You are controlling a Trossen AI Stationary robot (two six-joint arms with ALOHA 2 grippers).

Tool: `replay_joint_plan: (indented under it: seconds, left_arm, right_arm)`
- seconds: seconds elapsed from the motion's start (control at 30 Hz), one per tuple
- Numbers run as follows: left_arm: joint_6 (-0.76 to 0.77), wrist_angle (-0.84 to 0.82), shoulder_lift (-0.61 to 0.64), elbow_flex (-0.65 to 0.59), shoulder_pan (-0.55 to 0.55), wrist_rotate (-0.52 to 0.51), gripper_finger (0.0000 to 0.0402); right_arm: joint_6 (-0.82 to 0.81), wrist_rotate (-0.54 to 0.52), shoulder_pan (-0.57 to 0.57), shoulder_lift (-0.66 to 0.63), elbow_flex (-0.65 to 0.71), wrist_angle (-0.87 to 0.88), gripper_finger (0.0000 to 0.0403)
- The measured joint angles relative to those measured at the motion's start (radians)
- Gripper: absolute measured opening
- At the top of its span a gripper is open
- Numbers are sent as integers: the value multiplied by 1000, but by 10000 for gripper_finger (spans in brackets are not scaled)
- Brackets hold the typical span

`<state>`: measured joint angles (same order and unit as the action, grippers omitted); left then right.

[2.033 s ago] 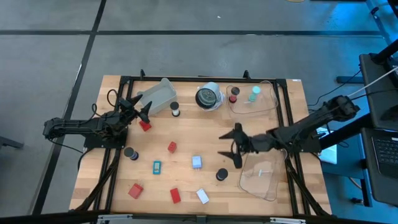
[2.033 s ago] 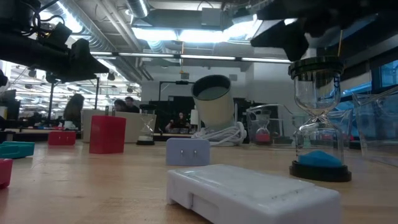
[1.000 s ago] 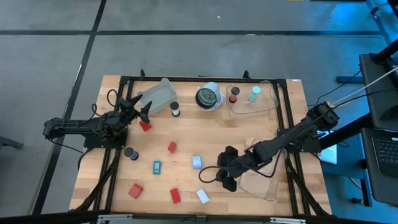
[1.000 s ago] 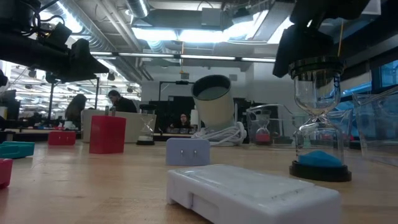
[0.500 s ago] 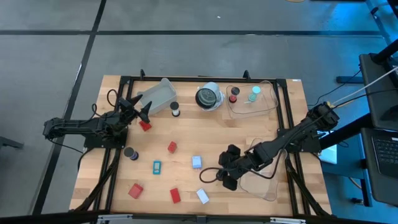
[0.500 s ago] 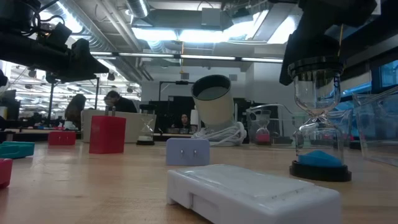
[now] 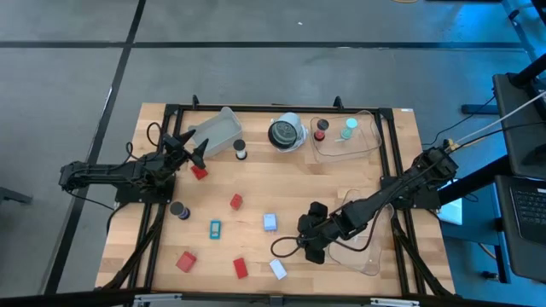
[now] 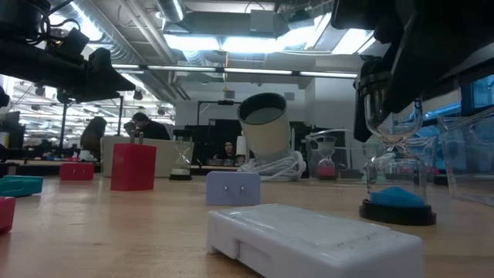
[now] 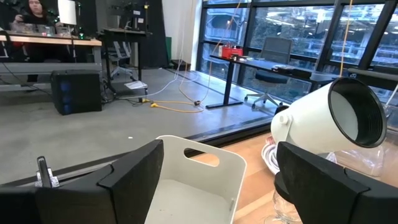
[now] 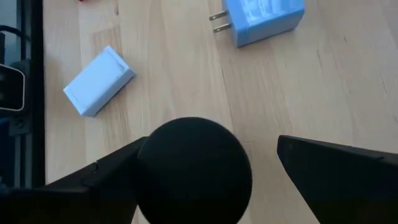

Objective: Pick & Place Office items
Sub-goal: Put the right blue hourglass into the top transparent bin

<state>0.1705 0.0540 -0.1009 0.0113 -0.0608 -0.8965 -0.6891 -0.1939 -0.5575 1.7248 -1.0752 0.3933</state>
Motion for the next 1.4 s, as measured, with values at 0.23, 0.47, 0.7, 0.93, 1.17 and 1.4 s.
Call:
replay_joint_plan:
  seconds: [0.23, 0.47, 0.7, 0.93, 1.17, 1.4]
  left_arm:
    - [3, 0, 0, 0, 0, 1, 310]
    - [3, 0, 0, 0, 0, 1, 310]
    - [3, 0, 0, 0, 0, 1, 310]
    - [9, 0, -9, 0, 0, 1, 310]
    - [29, 1, -26, 0, 0, 2, 310]
    - [47, 1, -45, 0, 0, 5, 310]
  right_arm:
    - [-16, 32, 0, 0, 0, 6, 272]
    - [-89, 33, 5, -1, 0, 4, 203]
    - [-196, -4, 18, -24, -45, 74, 203]
    - [-277, -227, 45, -123, -192, 449, 203]
    - [-353, -324, 193, -297, -218, 788, 203]
    - [-271, -457, 436, -474, -157, 819, 203]
